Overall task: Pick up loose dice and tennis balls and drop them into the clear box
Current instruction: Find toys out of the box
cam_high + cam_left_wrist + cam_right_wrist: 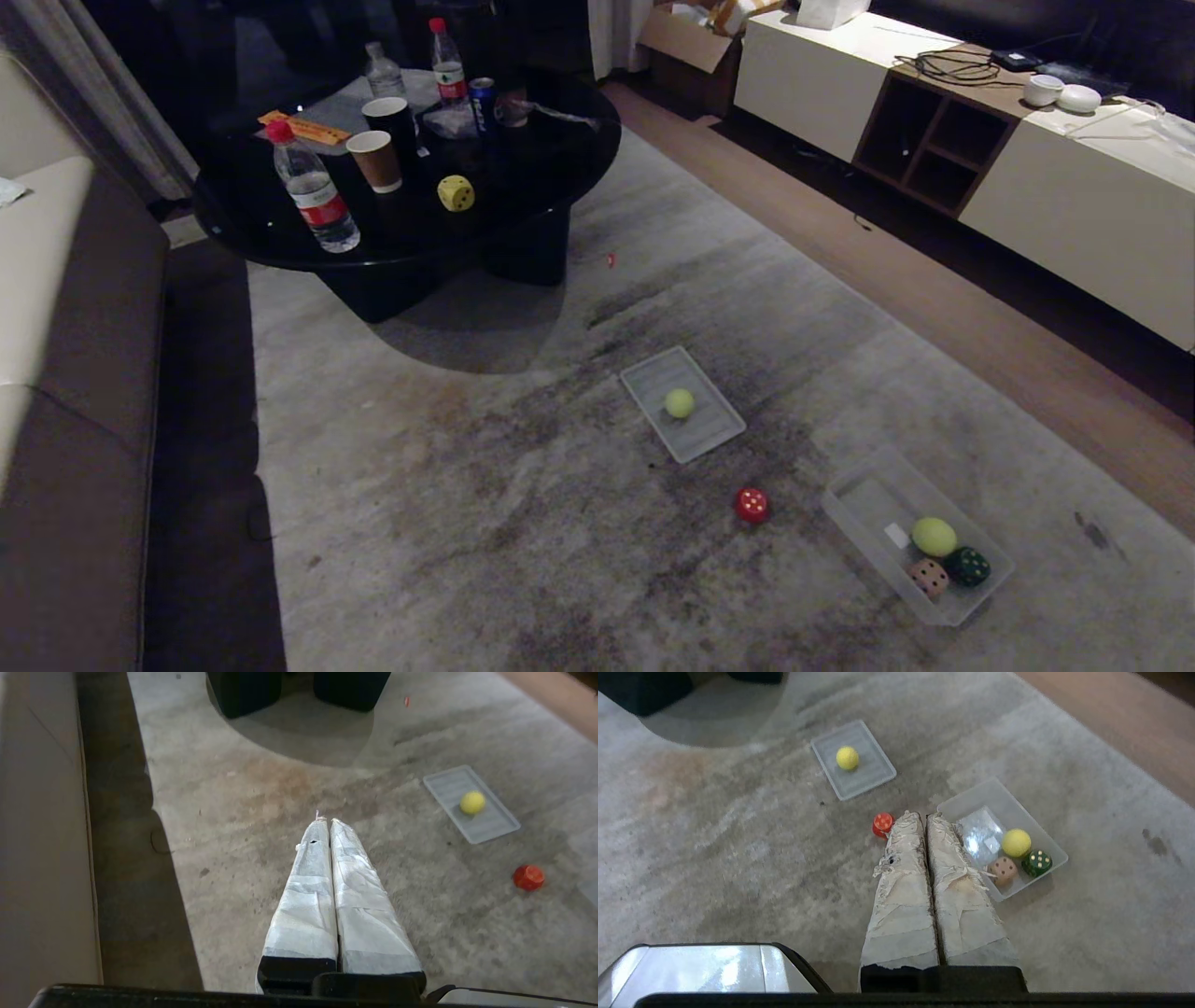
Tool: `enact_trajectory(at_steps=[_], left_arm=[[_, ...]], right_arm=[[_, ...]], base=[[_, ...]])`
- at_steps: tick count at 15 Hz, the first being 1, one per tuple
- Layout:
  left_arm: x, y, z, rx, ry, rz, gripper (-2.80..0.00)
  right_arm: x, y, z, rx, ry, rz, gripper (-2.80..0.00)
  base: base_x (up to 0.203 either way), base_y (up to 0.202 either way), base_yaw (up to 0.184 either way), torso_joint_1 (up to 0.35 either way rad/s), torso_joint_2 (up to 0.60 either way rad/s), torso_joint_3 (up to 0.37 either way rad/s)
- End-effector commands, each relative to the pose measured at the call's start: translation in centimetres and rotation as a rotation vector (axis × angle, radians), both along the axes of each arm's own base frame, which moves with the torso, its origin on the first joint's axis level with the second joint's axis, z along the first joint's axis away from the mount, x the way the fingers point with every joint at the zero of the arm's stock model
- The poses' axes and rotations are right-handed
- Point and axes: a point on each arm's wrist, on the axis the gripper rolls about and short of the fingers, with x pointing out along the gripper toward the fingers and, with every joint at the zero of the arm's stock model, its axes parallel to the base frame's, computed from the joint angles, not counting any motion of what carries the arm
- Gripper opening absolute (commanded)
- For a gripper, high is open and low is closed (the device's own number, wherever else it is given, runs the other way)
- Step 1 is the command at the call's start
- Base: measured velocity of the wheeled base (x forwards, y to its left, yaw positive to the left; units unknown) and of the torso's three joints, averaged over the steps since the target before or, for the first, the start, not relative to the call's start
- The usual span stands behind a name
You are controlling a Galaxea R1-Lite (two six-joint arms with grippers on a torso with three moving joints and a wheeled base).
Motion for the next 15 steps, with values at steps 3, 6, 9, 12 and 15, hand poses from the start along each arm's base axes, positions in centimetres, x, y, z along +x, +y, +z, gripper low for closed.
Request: enact_trajectory(at_steps=[3,6,9,12,15], left_arm=[[0.02,0.0,-0.03,0.001,0.002,0.001,-2.8],[0.02,0.0,-0.03,0.0,0.002,0.001,-2.8],[0.02,0.0,-0.05,0.005,0.004,0.0,-2.8],[0.02,0.0,-0.05,0.005,0.004,0.0,-2.8],[0.02,0.0,-0.05,0.007,0.004,0.0,-2.8]], right_arm=[[0.01,0.0,0.0,0.0,0.002,0.001,-2.8],[0.01,0.0,0.0,0.0,0.002,0.001,-2.8],[0.01,0.0,0.0,0.0,0.002,0.001,-2.8],[0.01,0.0,0.0,0.0,0.002,0.001,-2.8],[0.01,0.0,0.0,0.0,0.002,0.001,-2.8]], base=[[0.0,0.0,0.0,0.006,0.0,-0.195],[0.0,0.0,0.0,0.001,0.0,-0.2],[0.0,0.0,0.0,0.004,0.0,-0.198],[0.0,0.0,0.0,0.0,0.0,-0.195],[0.0,0.0,0.0,0.005,0.0,-0.198]])
